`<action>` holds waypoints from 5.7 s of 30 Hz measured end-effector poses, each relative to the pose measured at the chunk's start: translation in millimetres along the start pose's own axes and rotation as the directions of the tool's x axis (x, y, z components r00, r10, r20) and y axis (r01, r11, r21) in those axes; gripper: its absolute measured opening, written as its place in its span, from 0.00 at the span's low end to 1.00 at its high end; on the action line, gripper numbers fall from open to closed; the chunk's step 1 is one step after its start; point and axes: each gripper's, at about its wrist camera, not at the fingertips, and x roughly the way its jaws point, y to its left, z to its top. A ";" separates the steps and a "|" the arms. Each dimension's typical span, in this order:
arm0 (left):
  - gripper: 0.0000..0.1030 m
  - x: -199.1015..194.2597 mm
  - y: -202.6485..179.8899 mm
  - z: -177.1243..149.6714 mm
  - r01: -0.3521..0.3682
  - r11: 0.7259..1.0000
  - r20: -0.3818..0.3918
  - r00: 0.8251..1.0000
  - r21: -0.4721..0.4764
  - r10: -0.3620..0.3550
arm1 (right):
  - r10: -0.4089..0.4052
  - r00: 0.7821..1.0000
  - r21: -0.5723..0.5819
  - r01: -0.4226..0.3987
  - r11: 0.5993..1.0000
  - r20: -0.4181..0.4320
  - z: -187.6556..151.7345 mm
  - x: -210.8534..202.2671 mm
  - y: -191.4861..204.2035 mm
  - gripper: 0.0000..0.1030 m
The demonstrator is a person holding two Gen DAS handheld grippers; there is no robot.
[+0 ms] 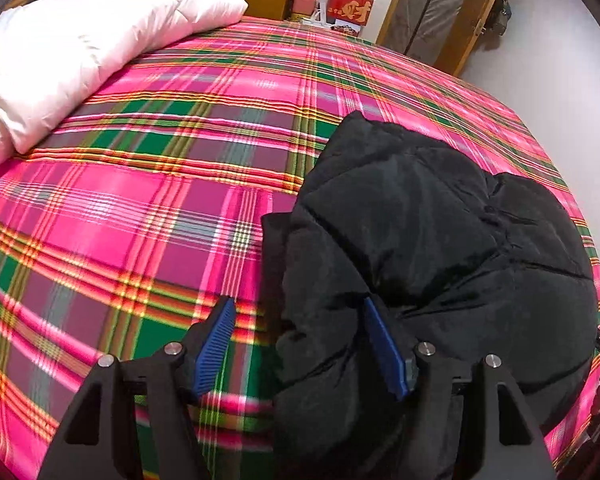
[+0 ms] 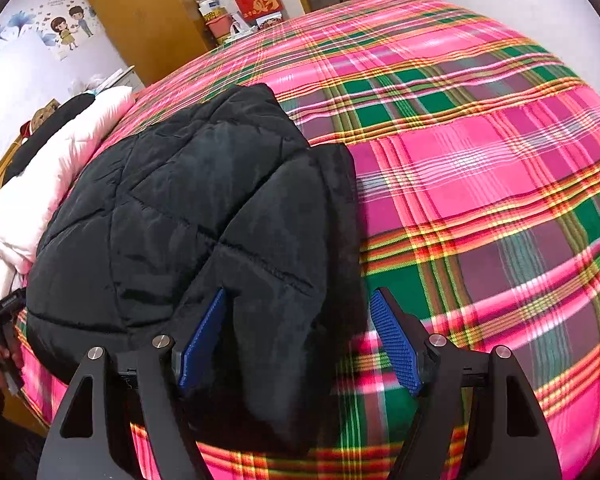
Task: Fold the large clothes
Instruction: 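Lift the gripped bundle edge with both tools and fold it over, then lower the folded edge onto the bundle and open both tools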
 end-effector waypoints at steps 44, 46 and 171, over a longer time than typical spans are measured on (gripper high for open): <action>0.80 46.0 7.4 -4.6 0.247 0.957 -0.087 0.961 -0.152 -0.262 | 0.309 0.945 0.146 -0.293 0.945 -0.108 16.5 61.7 -27.2 0.75; 0.81 47.3 7.3 -4.1 0.244 0.957 -0.093 0.961 -0.158 -0.260 | 0.332 0.941 0.156 -0.318 0.935 -0.072 14.8 61.9 -28.8 0.75; 0.47 -19.4 109.7 104.0 -0.007 0.988 0.173 0.984 -0.152 0.034 | 0.123 0.992 -0.137 -0.126 0.982 -0.035 90.3 81.9 195.2 0.50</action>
